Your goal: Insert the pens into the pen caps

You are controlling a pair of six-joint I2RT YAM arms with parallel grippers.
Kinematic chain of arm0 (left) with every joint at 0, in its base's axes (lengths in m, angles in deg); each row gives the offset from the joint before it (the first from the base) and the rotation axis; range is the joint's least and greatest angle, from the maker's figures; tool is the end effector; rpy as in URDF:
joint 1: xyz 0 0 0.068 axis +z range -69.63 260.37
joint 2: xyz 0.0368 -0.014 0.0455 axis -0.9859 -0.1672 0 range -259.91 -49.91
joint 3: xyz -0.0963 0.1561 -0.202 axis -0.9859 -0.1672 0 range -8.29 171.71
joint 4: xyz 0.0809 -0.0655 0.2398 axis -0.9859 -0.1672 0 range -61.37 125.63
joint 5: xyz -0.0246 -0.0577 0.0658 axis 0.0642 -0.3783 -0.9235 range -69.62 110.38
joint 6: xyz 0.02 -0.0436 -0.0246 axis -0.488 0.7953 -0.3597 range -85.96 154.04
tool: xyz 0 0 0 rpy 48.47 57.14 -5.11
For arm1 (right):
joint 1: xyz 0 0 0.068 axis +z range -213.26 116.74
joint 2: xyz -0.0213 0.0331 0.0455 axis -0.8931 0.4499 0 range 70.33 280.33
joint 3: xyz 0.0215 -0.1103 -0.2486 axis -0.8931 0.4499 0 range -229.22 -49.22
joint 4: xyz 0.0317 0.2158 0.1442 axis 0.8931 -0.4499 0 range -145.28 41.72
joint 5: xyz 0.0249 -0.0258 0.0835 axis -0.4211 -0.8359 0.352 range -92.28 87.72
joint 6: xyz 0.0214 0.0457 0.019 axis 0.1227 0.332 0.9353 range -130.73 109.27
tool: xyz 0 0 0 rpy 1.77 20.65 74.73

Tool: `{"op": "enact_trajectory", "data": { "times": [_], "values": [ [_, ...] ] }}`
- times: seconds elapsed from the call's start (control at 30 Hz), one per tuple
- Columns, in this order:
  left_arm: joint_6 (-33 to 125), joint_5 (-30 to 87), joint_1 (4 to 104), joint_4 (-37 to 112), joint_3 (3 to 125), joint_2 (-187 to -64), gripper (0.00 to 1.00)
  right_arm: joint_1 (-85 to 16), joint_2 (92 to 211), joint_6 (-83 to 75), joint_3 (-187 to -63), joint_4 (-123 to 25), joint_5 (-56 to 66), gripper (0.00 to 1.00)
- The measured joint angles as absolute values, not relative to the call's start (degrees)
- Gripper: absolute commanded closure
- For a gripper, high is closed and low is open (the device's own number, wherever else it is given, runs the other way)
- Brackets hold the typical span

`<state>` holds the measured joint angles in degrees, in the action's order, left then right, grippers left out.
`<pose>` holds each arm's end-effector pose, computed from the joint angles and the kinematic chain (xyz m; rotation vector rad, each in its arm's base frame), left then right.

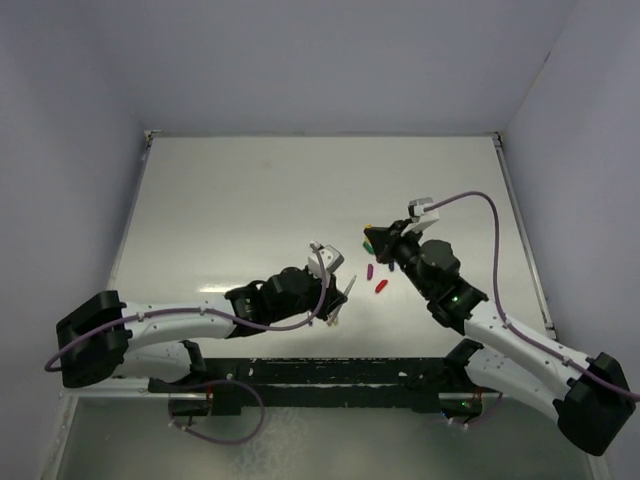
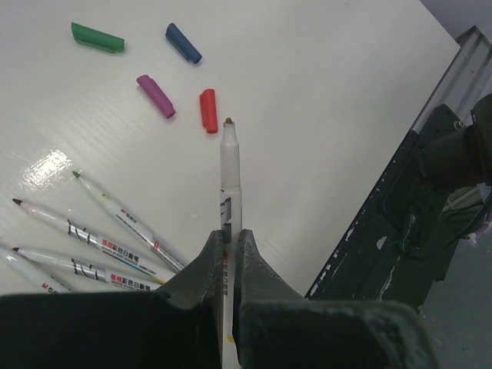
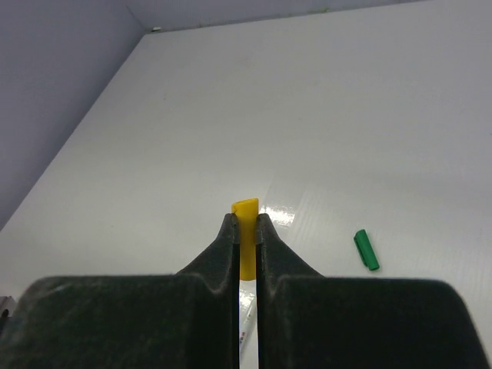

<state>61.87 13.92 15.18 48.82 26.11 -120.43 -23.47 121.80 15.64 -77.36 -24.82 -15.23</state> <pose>0.1152 -0.2396 0.2239 0.5961 2.0070 -0.9246 0.1687 0.1302 0.2782 -0.0063 1.6155 0.7256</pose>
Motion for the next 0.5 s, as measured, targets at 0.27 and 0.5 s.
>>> {"op": "enact_trajectory", "data": {
  "times": [0.27,0.5],
  "values": [
    [61.9,13.9,11.8,52.9,26.1,-122.2,1.0,-23.5,115.0,15.8,-73.2,-20.0,-16.7,1.0],
    [62.0,13.5,10.4,56.0,26.4,-122.2,1.0,-23.5,111.5,16.4,-69.6,-16.6,-16.6,1.0]
  ]
}}
